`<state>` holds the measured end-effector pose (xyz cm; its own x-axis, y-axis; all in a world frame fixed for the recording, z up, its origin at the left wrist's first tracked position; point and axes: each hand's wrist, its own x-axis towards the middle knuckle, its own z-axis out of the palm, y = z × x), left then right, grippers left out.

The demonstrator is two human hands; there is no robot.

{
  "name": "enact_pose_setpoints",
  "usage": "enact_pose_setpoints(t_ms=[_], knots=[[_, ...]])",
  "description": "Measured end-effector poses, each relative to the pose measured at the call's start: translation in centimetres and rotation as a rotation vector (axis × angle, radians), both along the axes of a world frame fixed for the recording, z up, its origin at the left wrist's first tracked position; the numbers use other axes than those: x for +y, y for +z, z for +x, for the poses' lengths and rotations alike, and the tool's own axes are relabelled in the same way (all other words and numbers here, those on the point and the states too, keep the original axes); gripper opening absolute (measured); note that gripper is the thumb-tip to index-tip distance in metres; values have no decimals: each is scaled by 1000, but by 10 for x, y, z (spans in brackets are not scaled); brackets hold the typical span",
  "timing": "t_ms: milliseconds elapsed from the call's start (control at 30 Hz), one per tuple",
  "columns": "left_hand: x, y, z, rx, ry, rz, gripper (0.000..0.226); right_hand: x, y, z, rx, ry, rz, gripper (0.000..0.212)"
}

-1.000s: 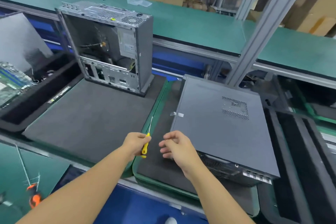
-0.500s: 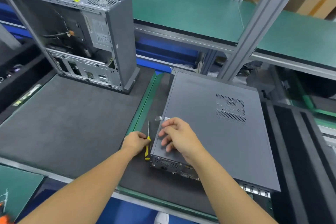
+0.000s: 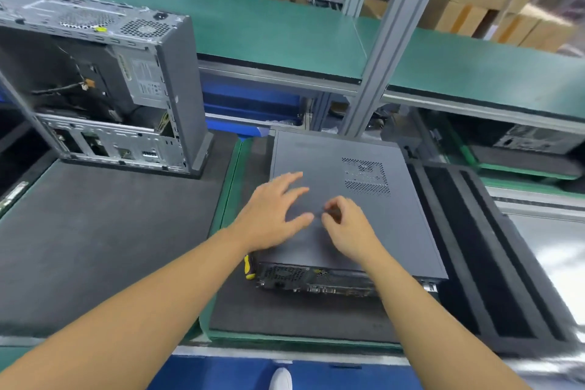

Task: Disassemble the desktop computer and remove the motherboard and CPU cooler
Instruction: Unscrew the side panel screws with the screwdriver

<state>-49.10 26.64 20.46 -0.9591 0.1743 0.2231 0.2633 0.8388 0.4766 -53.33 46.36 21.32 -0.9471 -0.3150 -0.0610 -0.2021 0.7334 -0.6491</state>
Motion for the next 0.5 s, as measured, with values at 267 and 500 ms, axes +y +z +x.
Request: enact_pose_setpoints(t_ms=[267,500], knots=[[56,-29,8,-300,-155,-594,139,104,-9,30,-38,240,516,95],[55,-39,16,-229,-105,-615,123,70,-30,76,194,-293,272,56]])
